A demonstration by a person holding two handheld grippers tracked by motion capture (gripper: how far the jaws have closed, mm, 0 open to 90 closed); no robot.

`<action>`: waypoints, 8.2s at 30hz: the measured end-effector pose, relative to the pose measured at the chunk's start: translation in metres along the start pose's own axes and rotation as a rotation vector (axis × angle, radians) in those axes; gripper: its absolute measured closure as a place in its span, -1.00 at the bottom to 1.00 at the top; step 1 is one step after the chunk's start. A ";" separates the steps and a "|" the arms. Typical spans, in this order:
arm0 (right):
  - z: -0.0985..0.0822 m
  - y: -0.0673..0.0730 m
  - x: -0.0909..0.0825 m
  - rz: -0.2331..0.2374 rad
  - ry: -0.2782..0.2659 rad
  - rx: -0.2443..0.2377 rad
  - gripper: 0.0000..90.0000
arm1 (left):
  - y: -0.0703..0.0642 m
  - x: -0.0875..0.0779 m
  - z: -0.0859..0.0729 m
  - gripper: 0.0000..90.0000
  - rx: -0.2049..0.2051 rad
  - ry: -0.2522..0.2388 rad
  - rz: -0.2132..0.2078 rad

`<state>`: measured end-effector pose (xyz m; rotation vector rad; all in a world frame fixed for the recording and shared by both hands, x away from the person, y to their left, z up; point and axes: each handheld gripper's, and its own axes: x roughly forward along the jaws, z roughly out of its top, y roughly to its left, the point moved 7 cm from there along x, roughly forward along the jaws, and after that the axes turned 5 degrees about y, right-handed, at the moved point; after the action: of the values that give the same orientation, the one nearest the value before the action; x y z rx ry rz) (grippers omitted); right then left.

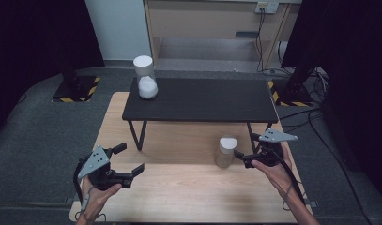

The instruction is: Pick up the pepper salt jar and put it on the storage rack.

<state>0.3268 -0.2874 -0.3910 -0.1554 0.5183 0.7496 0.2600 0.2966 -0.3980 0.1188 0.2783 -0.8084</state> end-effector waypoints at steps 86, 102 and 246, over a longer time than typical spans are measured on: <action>0.124 -0.014 -0.046 0.284 0.055 -0.229 -0.24 | 0.002 -0.005 -0.004 -0.97 -0.022 0.005 0.027; 0.185 -0.037 -0.071 0.254 0.019 -0.193 -0.24 | 0.004 -0.005 -0.004 -0.97 -0.029 0.005 0.019; -0.005 -0.006 -0.076 0.046 -0.233 -0.096 -0.89 | 0.001 0.001 -0.002 -0.97 -0.009 0.028 -0.014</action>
<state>0.2819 -0.3396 -0.3568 -0.1434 0.2658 0.8258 0.2610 0.2972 -0.4006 0.1201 0.3091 -0.8198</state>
